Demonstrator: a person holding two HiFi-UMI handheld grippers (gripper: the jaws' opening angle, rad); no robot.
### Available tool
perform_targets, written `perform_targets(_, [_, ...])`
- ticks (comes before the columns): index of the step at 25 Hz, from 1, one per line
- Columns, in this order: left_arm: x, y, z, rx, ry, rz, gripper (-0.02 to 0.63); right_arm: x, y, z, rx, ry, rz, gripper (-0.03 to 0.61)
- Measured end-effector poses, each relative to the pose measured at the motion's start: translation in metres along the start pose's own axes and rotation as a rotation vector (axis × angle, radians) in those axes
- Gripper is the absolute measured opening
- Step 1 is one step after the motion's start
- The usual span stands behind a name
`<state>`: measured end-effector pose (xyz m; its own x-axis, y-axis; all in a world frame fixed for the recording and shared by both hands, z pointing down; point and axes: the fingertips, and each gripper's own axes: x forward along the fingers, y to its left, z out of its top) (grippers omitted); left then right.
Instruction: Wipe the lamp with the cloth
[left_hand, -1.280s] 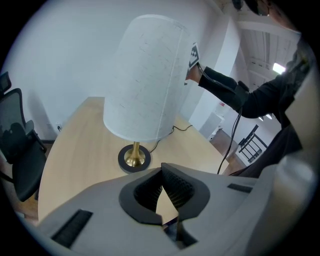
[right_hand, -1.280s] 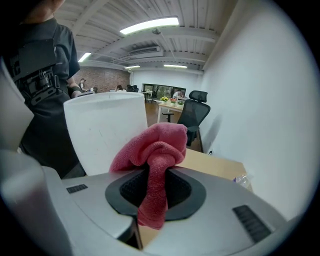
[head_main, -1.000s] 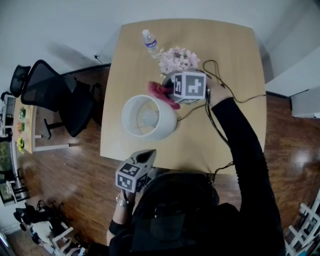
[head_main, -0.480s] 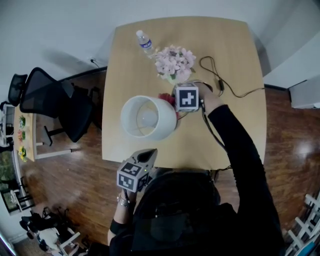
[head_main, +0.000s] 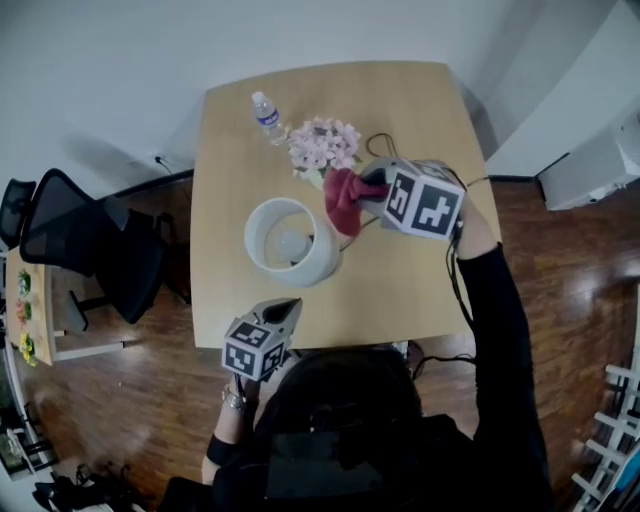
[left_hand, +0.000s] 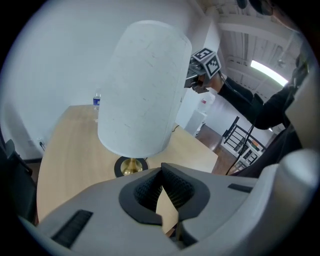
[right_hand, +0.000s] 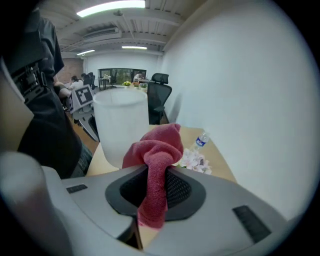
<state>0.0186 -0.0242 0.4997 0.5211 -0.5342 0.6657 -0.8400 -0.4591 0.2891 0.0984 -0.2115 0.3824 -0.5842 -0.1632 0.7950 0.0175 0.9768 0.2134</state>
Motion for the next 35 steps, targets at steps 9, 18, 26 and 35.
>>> perform_targets(9, [-0.02,0.012,0.005,0.046,-0.059,-0.047,0.002,-0.069,-0.005,0.086,-0.086,0.017,-0.161,0.067])
perform_targets(18, [-0.037,0.028,-0.007,-0.007,-0.113,-0.006,0.002,-0.006,0.002,0.125,-0.292,0.182,-0.133,0.067])
perform_targets(26, [-0.054,0.051,-0.018,-0.065,-0.141,0.013,0.002,0.016,0.013,0.175,-0.395,0.158,-0.14,0.067])
perform_targets(35, [-0.059,0.055,-0.013,-0.059,-0.168,0.002,0.002,0.026,0.021,0.19,-0.468,0.197,-0.196,0.069])
